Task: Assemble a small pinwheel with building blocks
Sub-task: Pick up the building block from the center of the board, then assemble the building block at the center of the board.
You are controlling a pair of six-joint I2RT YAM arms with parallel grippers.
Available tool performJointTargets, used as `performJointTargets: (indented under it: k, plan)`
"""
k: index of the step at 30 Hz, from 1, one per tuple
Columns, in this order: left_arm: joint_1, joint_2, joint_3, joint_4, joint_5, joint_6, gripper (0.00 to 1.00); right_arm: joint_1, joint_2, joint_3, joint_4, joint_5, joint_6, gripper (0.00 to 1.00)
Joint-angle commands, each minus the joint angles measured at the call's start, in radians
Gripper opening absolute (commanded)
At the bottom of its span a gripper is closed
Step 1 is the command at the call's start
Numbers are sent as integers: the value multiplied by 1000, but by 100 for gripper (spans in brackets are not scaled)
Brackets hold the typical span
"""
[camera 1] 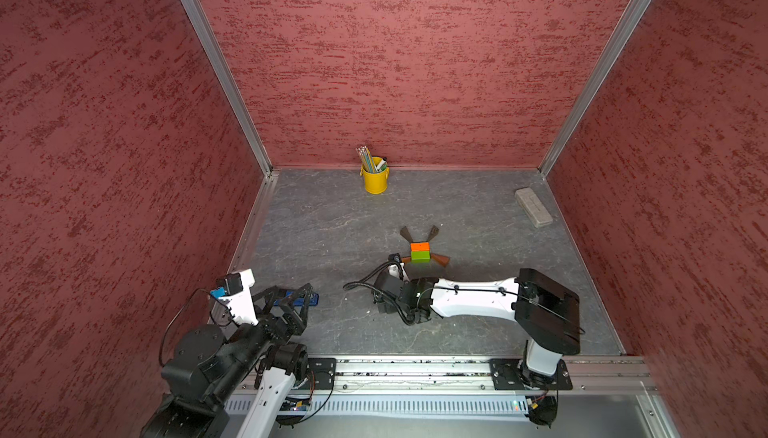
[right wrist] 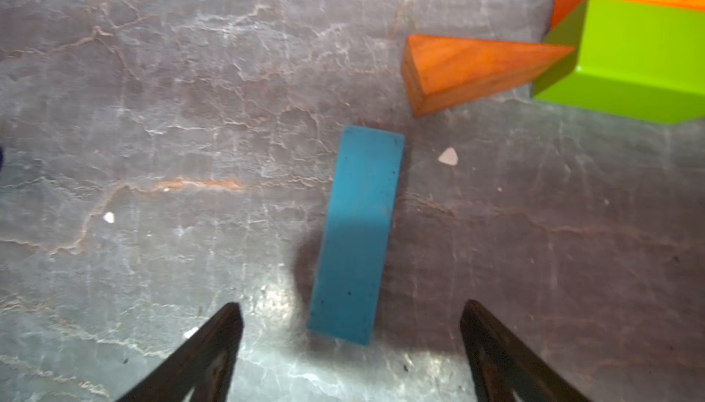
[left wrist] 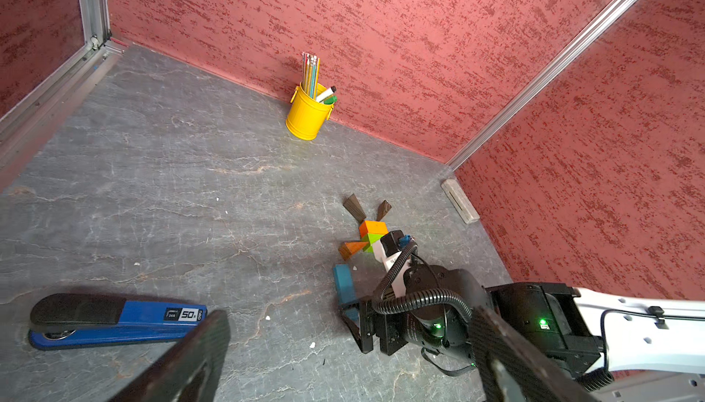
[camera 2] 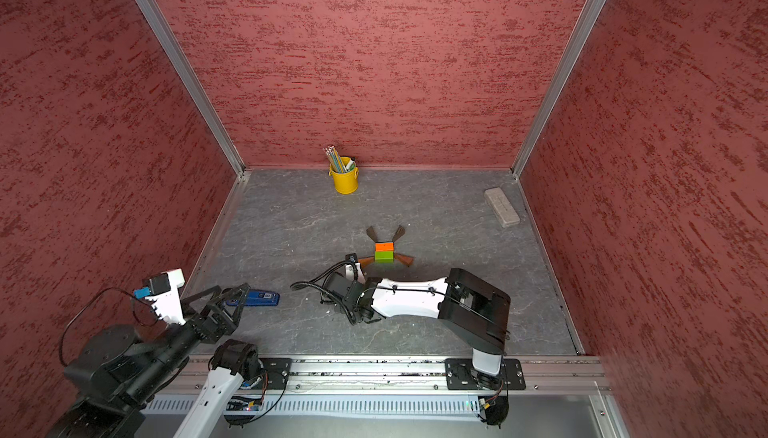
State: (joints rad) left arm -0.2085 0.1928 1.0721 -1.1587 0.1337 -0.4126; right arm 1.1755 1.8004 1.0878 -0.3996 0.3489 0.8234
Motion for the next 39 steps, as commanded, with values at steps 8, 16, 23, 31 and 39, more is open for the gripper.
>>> performJointTargets:
  k: [8, 16, 23, 31, 39]
  plan:
    - [-28, -36, -44, 9, -21, -6, 100, -15, 178, 186, -141, 61, 42, 77]
    - [-37, -60, -63, 23, -9, -25, 100, -28, 154, 125, -107, 22, 54, 41]
    - [-41, -65, -76, 35, -3, -28, 100, -27, 43, -22, -85, 3, 132, 27]
    - [-44, -5, -149, 96, 110, -31, 100, -74, -142, -231, -72, 3, 199, 27]
    - [-42, 238, -165, 93, 324, 67, 97, -155, -97, -191, -40, -29, 99, 29]
